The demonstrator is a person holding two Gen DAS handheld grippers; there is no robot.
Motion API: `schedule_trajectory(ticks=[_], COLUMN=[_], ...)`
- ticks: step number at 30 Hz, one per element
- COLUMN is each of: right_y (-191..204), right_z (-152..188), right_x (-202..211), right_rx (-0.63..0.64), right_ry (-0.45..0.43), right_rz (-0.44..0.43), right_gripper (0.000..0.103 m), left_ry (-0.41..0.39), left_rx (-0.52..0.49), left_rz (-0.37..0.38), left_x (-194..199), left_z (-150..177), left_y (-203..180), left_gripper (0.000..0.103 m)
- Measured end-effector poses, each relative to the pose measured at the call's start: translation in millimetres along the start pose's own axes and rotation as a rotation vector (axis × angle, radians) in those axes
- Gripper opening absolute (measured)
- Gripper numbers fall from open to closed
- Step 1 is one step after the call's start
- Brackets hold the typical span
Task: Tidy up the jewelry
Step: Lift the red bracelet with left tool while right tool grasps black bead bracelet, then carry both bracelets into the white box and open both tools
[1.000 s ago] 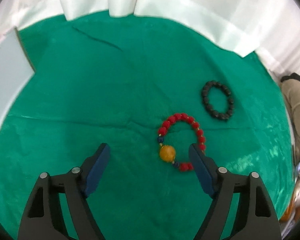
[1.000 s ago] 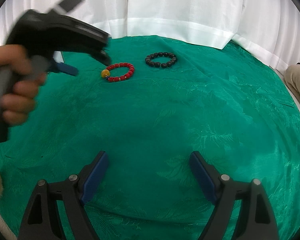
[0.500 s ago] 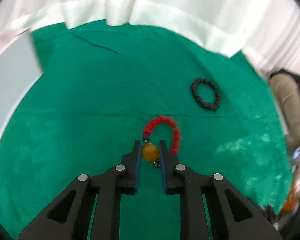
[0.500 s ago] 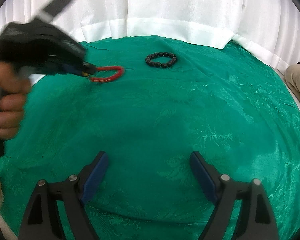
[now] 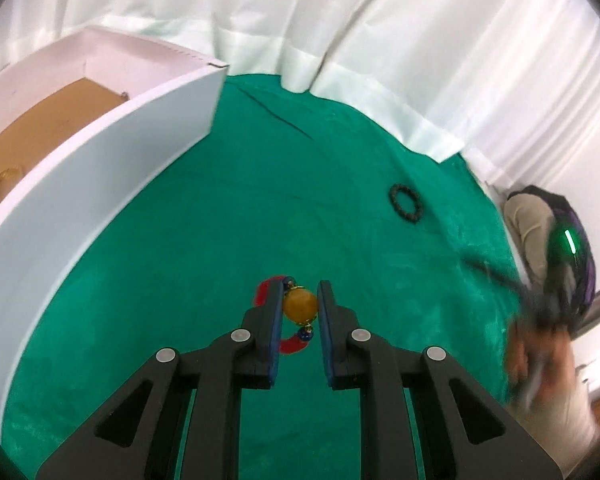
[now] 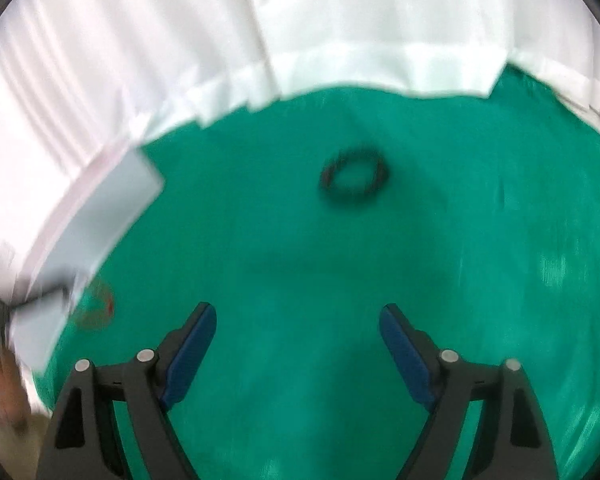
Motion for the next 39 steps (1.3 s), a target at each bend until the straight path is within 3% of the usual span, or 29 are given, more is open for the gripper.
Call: schedule_trajectory(ticks=[1, 3, 4, 8, 11, 12, 14, 18, 22, 25, 33, 39], right_y=[-6, -10, -9, -6, 0, 3, 4, 2, 9, 29, 129, 226], right_z=[-23, -55, -63, -78, -73, -70, -66, -69, -78, -81, -88, -99], right_x=[-12, -43, -57, -106, -129, -132, -136, -121, -77, -48, 4, 12], right_rx=[-0.003, 0.010, 0.020, 0.117, 0.163, 0.171, 0.198, 0.129, 0.002, -0.021, 0.024, 0.045], right_ry=[-0.003, 0.036, 0.056, 0.124, 0.167, 0.179, 0.188, 0.160, 0.081, 0.067, 0.019, 0.013], right_rz=[0.023, 0.013, 0.003, 0.094, 0.109, 0.115, 0.140, 0.086, -0.053, -0.144, -0.357, -0.535], right_gripper=[0.077, 0.040, 0.035, 0.034, 0.033, 0.023, 0.013, 0.012, 0.013, 0.013, 0.013, 0.013], left_ry=[-0.004, -0.014, -0.019, -0.030, -0.029, -0.027, -0.020, -0.018, -0.031, -0.044, -0.125, -0.209], left_rx=[0.009, 0.035, 0.044, 0.069, 0.067, 0.067, 0.071, 0.077, 0.079, 0.099, 0.146, 0.179], left_rz=[0.006, 0.015, 0.017, 0.016, 0.012, 0.009, 0.007, 0.014, 0.040, 0.075, 0.108, 0.022], left_x=[2, 8, 11, 21, 26, 26, 24, 23, 33, 49, 125, 190], left_z=[2, 4, 5, 10, 14, 15, 18, 17, 13, 7, -25, -54], left_y=[2, 7, 9, 18, 23, 25, 26, 25, 21, 18, 36, 89], left_gripper=[0.015, 0.015, 0.015, 0.015, 0.015, 0.015, 0.015, 0.015, 0.015, 0.015, 0.015, 0.015])
Point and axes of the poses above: each gripper's, at about its wrist camera, not at the fingertips, and x roughly against the way its jaws point, y to its left, z to its underside, the point moved 8 cm from there along -x, roughly the way its jaws point, and after that the axes turned 3 degrees about -y, right-handed, at the moved point
